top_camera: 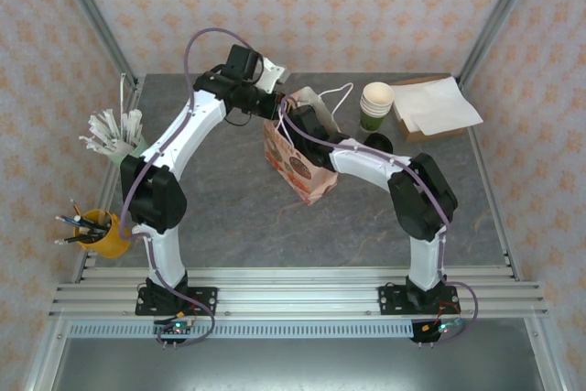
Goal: Pack the takeout coffee
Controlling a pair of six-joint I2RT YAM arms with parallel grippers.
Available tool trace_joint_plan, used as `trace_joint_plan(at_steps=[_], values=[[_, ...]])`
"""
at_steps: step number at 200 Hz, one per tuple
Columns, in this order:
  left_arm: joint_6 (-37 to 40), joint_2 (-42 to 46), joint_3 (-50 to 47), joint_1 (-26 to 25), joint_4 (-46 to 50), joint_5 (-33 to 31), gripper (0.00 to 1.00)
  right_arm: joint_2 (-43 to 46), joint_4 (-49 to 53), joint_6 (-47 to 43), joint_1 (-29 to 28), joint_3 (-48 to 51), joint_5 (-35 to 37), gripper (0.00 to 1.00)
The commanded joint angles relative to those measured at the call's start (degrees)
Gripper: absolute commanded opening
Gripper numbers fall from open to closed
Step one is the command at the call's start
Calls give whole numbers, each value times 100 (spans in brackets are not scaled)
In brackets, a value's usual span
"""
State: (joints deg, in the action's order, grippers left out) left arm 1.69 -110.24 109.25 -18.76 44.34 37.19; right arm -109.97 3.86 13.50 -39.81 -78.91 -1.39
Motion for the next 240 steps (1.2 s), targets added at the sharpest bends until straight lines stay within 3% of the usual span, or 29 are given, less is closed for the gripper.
trace_joint_plan(at_steps=[1, 51, 98, 132, 185, 240], values=[[-87, 261, 131, 66, -913, -282, 0, -80, 17, -144, -176, 273, 37, 37], [-24, 292, 64, 75, -791, -397, 0, -709, 212, 4, -99, 335, -376, 37], [-25, 198, 13, 109, -817, -206, 0, -1070, 733, -392, -79, 390, -570, 37], [27, 147, 17, 205, -770, -44, 0, -761, 1025, -432, -55, 220, -414, 37], [974, 478, -361, 215, -242, 175, 0, -140, 1013, -518, 17, -391, -396, 38], [777, 706, -519, 312, -316, 340, 0, -185, 535, -993, 168, -372, -818, 38]])
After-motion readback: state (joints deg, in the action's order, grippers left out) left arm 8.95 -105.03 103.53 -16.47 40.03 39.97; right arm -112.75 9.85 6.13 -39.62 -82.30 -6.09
